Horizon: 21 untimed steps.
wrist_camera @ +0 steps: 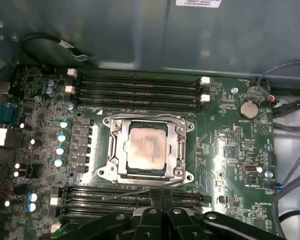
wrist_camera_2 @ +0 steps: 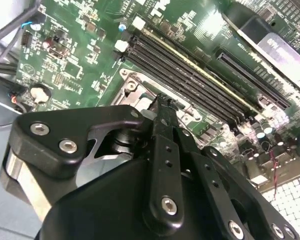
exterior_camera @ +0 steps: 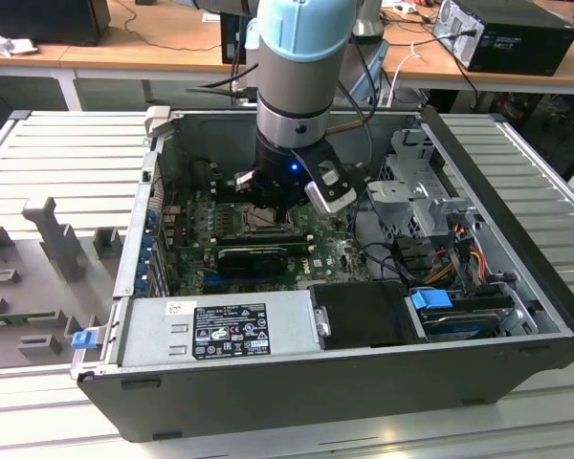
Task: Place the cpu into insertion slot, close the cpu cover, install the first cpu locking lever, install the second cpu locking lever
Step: 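Install the second cpu locking lever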
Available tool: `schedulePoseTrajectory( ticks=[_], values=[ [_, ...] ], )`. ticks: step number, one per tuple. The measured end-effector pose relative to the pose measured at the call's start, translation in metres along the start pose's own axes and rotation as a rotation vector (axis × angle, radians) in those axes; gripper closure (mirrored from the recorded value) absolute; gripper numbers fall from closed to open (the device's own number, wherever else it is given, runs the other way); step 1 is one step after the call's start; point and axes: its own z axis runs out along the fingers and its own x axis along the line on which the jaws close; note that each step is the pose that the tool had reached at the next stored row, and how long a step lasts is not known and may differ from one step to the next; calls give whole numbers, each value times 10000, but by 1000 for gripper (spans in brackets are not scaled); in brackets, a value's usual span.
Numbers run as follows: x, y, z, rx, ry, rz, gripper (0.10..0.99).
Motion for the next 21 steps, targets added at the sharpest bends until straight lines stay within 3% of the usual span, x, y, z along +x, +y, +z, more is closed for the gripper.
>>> schedulePoseTrajectory(
  ticks=[9, 13, 14, 16, 21],
  values=[
    [225, 5, 58, -9, 33, -116, 980],
    [257, -7, 165, -13, 60, -244, 980],
    [276, -10, 184, -32, 70, -294, 980],
    [352, -11, 210, -282, 85, -448, 980],
    [389, -35, 240, -293, 91, -480, 980]
  ],
)
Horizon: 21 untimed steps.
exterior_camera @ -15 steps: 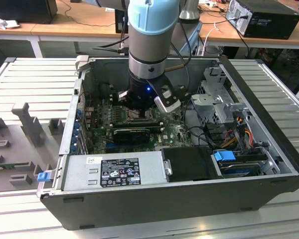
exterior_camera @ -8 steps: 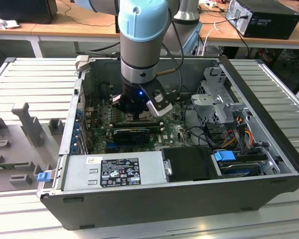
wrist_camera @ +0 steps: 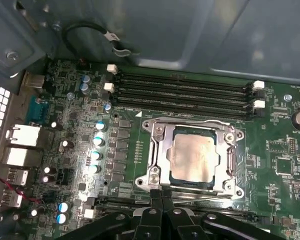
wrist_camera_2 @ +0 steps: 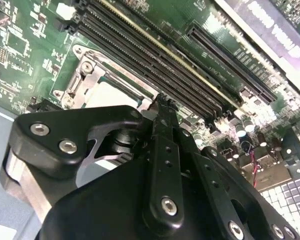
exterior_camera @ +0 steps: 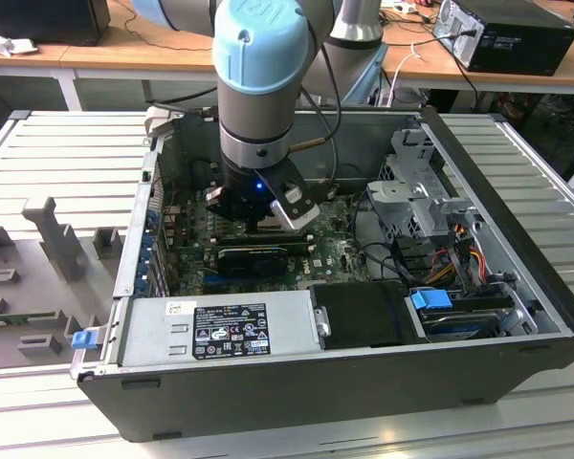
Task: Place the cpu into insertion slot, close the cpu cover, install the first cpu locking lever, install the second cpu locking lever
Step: 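Install the second cpu locking lever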
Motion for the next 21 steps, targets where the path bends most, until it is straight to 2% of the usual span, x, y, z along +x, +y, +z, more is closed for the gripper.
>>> schedulePoseTrajectory(
  ticks=[21],
  values=[
    [48, -24, 29, -20, -3, 2, 980]
  ],
)
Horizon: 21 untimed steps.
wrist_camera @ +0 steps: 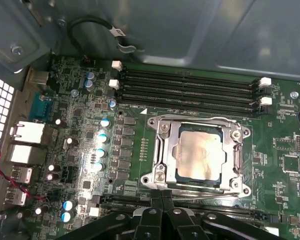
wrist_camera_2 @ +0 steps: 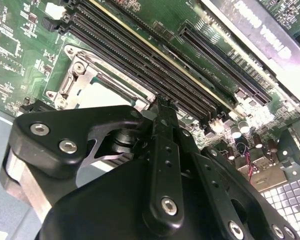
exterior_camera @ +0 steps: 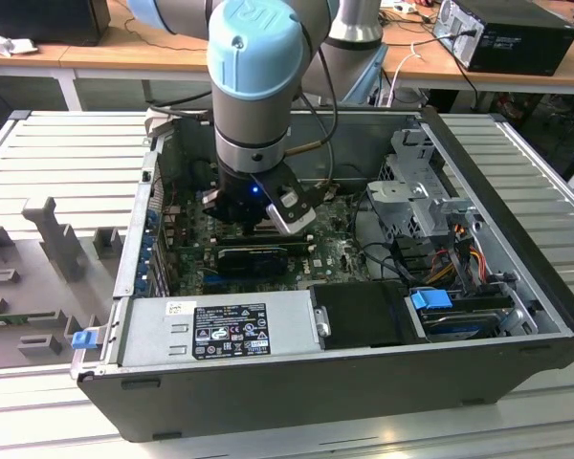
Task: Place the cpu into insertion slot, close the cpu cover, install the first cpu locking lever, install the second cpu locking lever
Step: 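Install the second cpu locking lever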
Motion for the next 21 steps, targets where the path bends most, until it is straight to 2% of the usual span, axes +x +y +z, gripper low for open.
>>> schedulePoseTrajectory(
  ticks=[4, 6, 10, 13, 17, 21],
  values=[
    [27, -24, 28, -24, -2, -1, 980],
    [66, -39, 41, -165, -19, -2, 980],
    [92, -51, 101, -244, -30, -4, 980],
    [104, -53, 117, -351, -44, -4, 980],
    [103, -47, 139, -355, -43, -3, 980],
    [102, -24, 162, -405, -49, -4, 980]
  ],
)
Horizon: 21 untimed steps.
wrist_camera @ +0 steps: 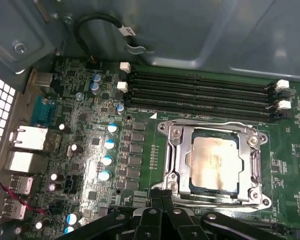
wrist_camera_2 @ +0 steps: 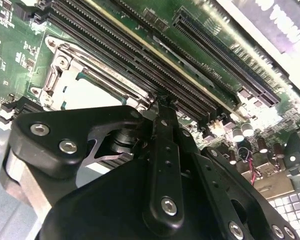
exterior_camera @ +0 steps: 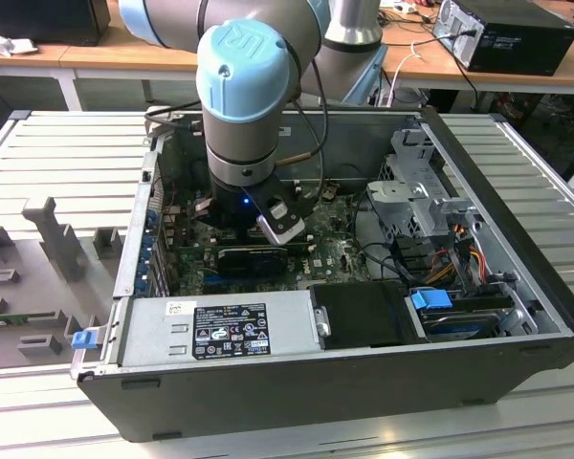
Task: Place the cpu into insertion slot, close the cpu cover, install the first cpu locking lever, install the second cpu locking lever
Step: 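Install the second cpu locking lever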
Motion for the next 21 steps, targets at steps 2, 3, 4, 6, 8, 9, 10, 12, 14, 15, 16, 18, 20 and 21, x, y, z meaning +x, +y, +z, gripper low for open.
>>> schedulePoseTrajectory(
  ticks=[2, 3, 4, 6, 8, 9, 10, 12, 14, 15, 16, 18, 20, 21],
  values=[
    [-2, 17, 19, -55, -7, -1, 980],
    [-3, 20, 25, -71, -8, -2, 980],
    [-3, 21, 29, -90, -10, -3, 980],
    [-1, 20, 32, -104, -10, -1, 980],
    [1, 21, 33, -130, -15, -2, 980],
    [2, 21, 33, -132, -14, -2, 980],
    [2, 21, 32, -133, -14, -2, 980],
    [1, 31, -3, -135, -16, -1, 980],
    [0, 45, -50, -133, -14, -1, 980],
    [-1, 53, -79, -133, -14, -1, 980],
    [-2, 64, -119, -132, -14, -1, 980],
    [-2, 77, -164, -133, -14, -2, 980],
    [-4, 110, -279, -134, -15, 0, 980],
    [-4, 120, -313, -136, -16, 0, 980]
  ],
)
